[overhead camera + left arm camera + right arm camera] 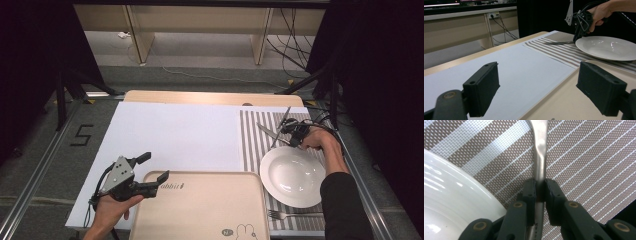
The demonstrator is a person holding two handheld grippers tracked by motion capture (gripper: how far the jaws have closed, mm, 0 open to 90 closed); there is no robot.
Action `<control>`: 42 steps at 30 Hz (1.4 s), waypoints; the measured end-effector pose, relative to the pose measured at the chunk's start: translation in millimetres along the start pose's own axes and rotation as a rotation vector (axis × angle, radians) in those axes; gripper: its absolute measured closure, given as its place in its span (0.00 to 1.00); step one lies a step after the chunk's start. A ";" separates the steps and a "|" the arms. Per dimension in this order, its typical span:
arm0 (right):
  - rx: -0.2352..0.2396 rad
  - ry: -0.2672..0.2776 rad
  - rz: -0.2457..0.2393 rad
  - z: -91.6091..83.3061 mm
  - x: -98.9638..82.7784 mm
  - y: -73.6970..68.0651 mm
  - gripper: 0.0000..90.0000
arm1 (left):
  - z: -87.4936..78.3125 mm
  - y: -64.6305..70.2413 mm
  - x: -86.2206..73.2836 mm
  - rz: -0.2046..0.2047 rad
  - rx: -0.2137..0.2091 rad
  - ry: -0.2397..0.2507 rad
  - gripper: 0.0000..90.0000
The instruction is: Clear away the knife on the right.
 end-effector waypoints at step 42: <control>-0.002 0.422 0.307 -67.4 7.5 23.2 0.89 | -0.8 -2.2 -0.2 -0.002 0.014 -0.010 0.19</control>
Point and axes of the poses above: each handheld gripper's, and its own axes: z roughly forward along the jaws, x roughly out of its top, y roughly to its right, the point moved 6 cm from there along z, roughly forward along the jaws, and after that the axes turned 12 degrees about y, right-handed, at the moved point
